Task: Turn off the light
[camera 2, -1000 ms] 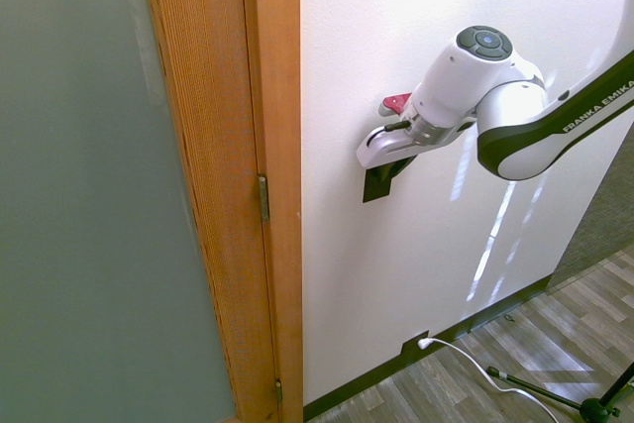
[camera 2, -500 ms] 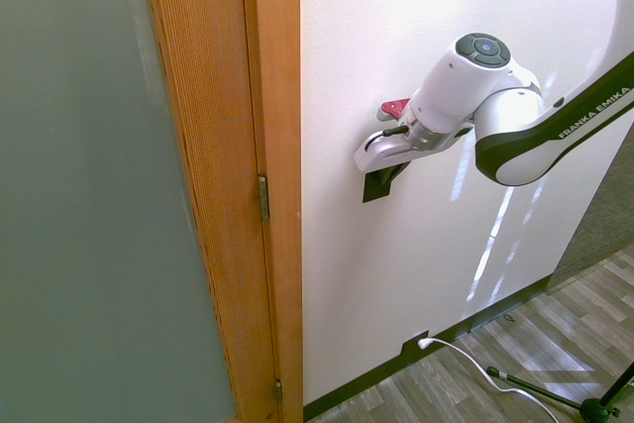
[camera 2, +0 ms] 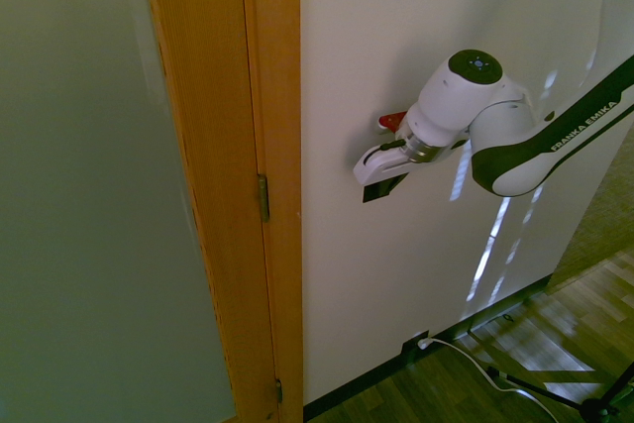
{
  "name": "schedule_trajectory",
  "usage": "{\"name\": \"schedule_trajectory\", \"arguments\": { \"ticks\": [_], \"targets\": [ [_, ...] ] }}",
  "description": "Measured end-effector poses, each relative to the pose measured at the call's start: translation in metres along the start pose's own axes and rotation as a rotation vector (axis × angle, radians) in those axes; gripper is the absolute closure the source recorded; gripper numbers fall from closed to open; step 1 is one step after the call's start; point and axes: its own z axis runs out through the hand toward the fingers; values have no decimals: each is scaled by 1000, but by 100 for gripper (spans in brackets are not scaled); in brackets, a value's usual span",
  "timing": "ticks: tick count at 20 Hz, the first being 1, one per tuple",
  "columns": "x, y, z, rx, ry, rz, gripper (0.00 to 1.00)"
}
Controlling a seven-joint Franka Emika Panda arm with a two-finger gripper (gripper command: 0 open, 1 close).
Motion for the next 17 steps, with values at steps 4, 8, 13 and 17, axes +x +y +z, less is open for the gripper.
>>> {"name": "schedule_trajectory", "arguments": {
  "ticks": [4, 8, 13, 17],
  "targets": [
    [3, 6, 0, 32, -19, -6, 0],
    [3, 7, -2, 42, -28, -15, 0],
    [0, 9, -6, 34, -33, -27, 0],
    [-34, 25, -8, -29, -88, -43, 0]
  ]
}}
